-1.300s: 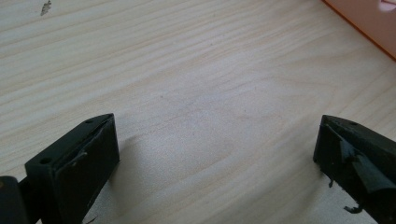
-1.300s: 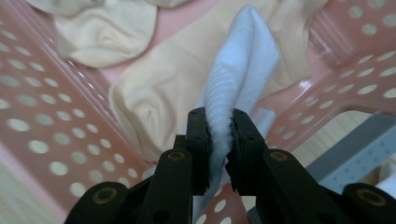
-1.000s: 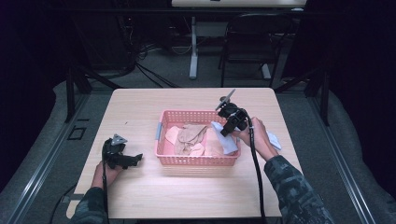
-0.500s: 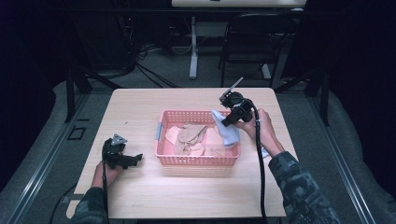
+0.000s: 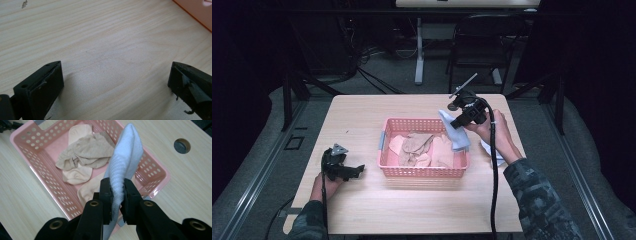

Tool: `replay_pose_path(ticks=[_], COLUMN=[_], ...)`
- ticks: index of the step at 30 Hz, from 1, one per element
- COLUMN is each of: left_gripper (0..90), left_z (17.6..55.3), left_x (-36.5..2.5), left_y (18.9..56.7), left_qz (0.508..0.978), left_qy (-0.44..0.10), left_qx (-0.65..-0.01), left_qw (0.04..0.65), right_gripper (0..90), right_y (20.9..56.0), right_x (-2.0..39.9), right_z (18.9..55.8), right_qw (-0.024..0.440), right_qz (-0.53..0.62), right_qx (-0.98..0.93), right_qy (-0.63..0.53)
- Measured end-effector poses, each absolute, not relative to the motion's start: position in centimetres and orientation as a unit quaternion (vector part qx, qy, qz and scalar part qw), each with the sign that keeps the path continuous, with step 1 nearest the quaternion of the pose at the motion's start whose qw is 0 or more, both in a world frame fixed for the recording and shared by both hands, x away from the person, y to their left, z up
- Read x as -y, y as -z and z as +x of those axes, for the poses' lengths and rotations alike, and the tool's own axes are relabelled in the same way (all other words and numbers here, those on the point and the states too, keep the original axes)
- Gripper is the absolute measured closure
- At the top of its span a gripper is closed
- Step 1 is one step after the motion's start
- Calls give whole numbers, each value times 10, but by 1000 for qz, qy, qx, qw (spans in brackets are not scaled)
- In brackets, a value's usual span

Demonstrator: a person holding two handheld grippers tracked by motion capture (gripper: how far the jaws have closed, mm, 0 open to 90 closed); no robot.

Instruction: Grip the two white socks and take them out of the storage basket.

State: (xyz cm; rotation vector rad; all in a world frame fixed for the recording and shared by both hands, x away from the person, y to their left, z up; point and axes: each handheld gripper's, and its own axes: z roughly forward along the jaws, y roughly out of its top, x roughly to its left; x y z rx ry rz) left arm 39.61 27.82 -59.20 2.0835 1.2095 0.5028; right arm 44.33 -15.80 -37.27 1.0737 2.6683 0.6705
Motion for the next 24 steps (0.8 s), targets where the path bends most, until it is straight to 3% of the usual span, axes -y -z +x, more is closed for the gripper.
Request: replay_pose_path(ticks=[24], left_gripper=[1], left_z=[396], left_x=[-278], left_y=[592], left_qz=[798], left_qy=[-193], left_qx=[-463], left_qw=[334], right_gripper=[797], right_y=[337], right_x=[203], right_z=[421], right_qw=[131], right_qz=[379], right_qx=[-882], right_qy=[-248])
